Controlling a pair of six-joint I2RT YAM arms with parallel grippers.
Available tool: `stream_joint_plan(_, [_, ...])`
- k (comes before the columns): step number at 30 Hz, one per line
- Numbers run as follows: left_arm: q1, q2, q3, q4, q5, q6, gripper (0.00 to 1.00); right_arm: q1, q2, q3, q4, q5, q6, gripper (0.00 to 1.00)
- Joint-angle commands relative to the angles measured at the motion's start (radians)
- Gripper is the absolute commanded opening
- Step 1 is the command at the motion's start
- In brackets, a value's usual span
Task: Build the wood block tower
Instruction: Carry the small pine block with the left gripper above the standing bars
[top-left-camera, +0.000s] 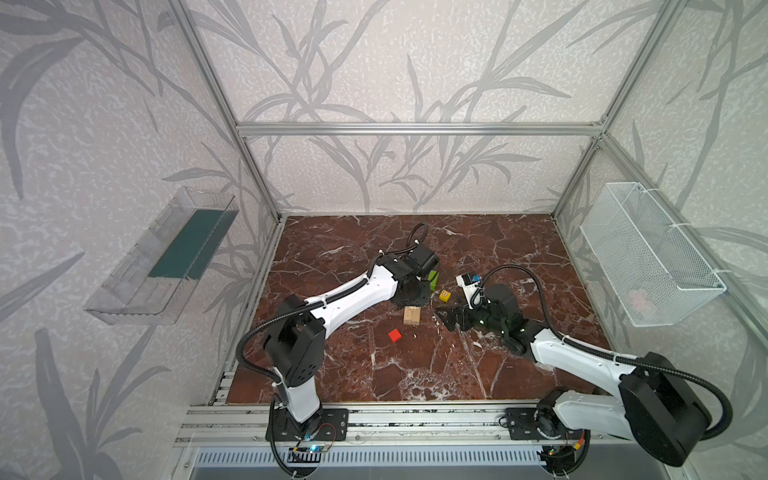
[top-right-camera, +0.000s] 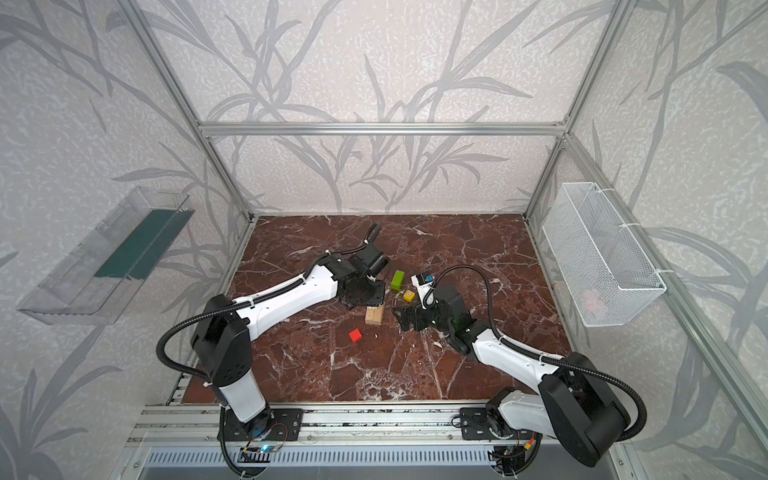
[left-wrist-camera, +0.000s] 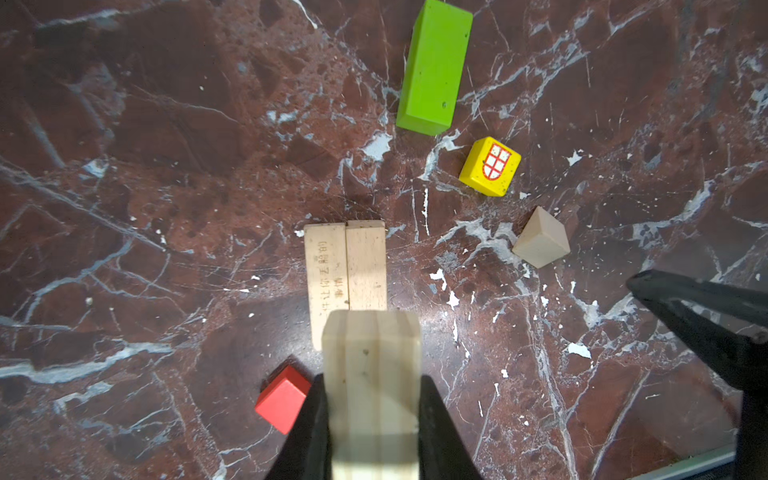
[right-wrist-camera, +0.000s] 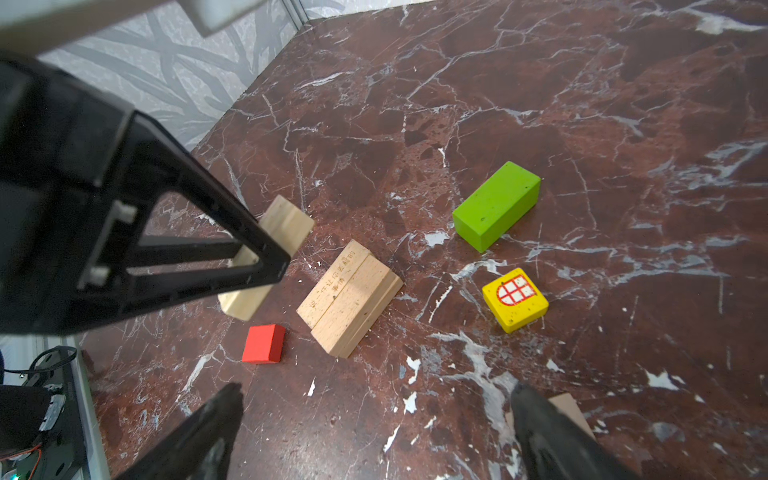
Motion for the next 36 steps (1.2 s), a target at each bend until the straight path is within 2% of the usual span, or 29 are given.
stream_joint_plan(1, [-0.006, 0.048, 0.042, -0.051, -0.013, -0.027, 0.09, -0.009, -0.010, -0.017, 0.015, -0.014, 0.013, 1.00])
stream_joint_plan(20, [-0.005, 0.195, 0.108, -0.067, -0.064, -0.010, 0.05, -0.019, -0.021, -0.028, 0.024, 0.006, 0.021, 1.00])
stream_joint_plan(36, [-0.002, 0.232, 0.120, -0.072, -0.078, -0.012, 0.05, -0.020, -0.032, -0.031, 0.019, 0.017, 0.018, 1.00])
